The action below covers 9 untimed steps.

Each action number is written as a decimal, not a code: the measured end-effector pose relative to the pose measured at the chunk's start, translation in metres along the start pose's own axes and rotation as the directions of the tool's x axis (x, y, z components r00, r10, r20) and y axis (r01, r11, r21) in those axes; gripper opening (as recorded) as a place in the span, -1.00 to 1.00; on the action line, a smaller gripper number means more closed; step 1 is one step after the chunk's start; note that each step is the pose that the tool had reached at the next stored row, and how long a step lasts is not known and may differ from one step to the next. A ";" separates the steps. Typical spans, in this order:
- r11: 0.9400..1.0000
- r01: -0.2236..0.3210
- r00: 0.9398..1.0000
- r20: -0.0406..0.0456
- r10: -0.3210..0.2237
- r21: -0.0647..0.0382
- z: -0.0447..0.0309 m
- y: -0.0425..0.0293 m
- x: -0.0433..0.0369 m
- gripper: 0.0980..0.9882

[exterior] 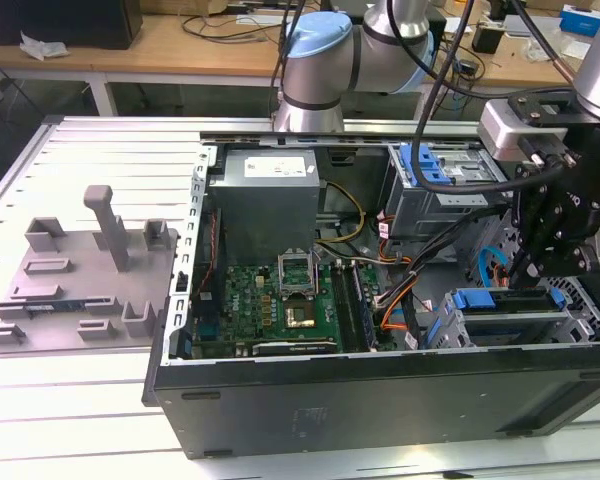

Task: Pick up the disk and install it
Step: 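Insert the second disk wire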

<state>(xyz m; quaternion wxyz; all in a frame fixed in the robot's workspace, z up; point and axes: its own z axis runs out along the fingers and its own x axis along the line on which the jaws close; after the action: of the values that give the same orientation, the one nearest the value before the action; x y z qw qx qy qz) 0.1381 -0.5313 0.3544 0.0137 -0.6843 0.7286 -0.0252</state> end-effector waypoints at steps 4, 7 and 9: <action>1.000 0.000 1.000 0.001 0.000 0.000 0.0000 0.0000 0.0001 -0.86; 1.000 0.000 1.000 0.001 0.000 0.000 0.0001 0.0000 0.0001 -0.86; 1.000 0.000 1.000 0.001 0.000 0.000 0.0005 0.0000 0.0001 -0.86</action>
<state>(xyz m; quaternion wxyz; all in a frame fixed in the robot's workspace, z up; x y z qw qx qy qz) 0.1381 -0.5314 0.3539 0.0141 -0.6845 0.7285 -0.0248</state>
